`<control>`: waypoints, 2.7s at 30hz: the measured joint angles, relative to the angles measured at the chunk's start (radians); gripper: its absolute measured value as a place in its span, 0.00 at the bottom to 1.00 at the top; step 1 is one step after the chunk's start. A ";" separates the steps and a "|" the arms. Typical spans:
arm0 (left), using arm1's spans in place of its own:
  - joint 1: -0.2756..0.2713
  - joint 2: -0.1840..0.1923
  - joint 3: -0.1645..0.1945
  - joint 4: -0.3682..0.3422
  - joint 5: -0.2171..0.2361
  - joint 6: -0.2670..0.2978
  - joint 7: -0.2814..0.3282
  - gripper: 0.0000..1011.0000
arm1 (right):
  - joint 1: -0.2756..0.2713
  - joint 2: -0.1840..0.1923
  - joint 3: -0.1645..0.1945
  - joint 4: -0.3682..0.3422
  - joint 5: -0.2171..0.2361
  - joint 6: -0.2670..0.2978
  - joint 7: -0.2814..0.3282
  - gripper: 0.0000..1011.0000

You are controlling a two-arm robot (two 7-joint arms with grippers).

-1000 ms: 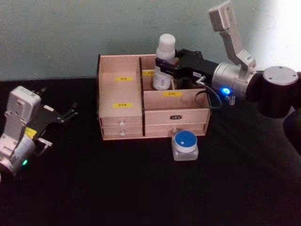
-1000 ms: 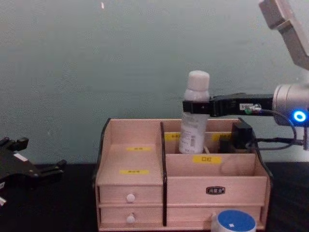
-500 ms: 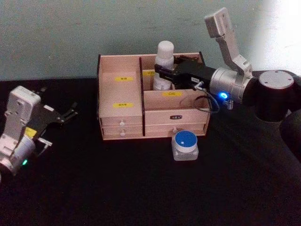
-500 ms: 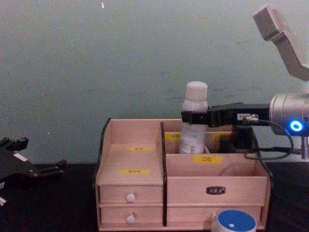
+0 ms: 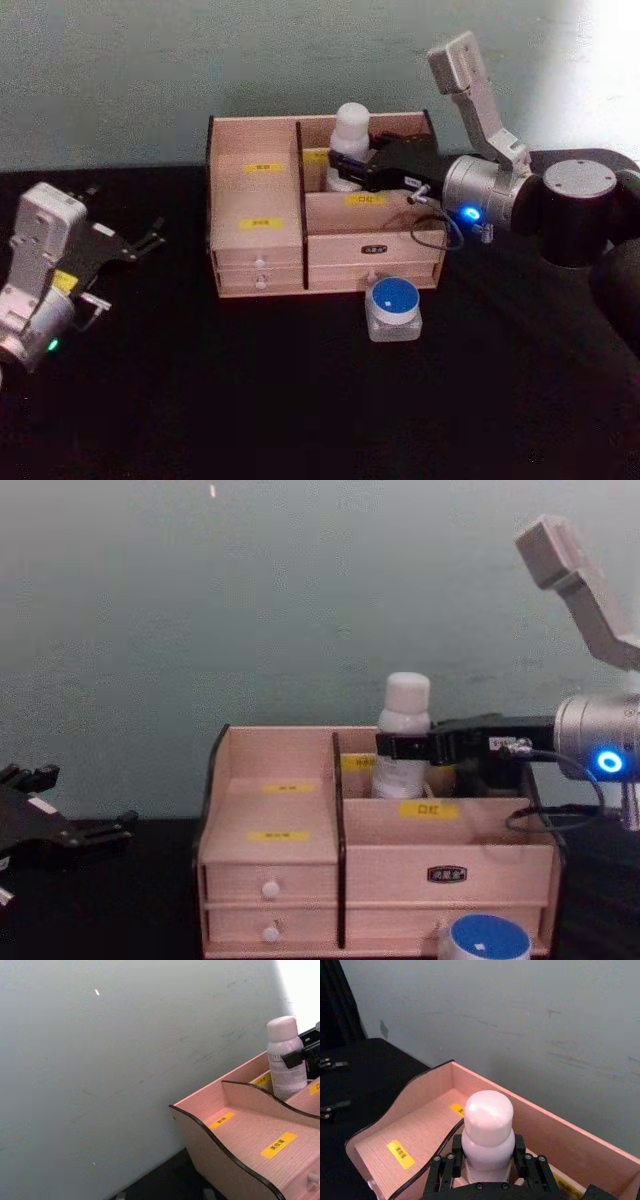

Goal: Pick up the facial cleanser and watermelon frost from the table and place them into the tiered storage box.

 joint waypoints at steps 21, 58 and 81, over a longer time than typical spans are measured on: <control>0.000 0.000 0.000 0.000 0.000 0.000 0.000 0.99 | 0.002 -0.006 -0.002 0.011 -0.016 0.000 0.002 0.61; 0.000 0.000 0.000 0.000 0.000 0.000 0.000 0.99 | -0.049 0.034 0.025 -0.094 -0.002 0.022 -0.008 0.99; 0.000 0.000 0.000 0.000 0.000 0.000 0.000 0.99 | -0.316 0.297 0.050 -0.469 0.110 0.112 0.054 0.99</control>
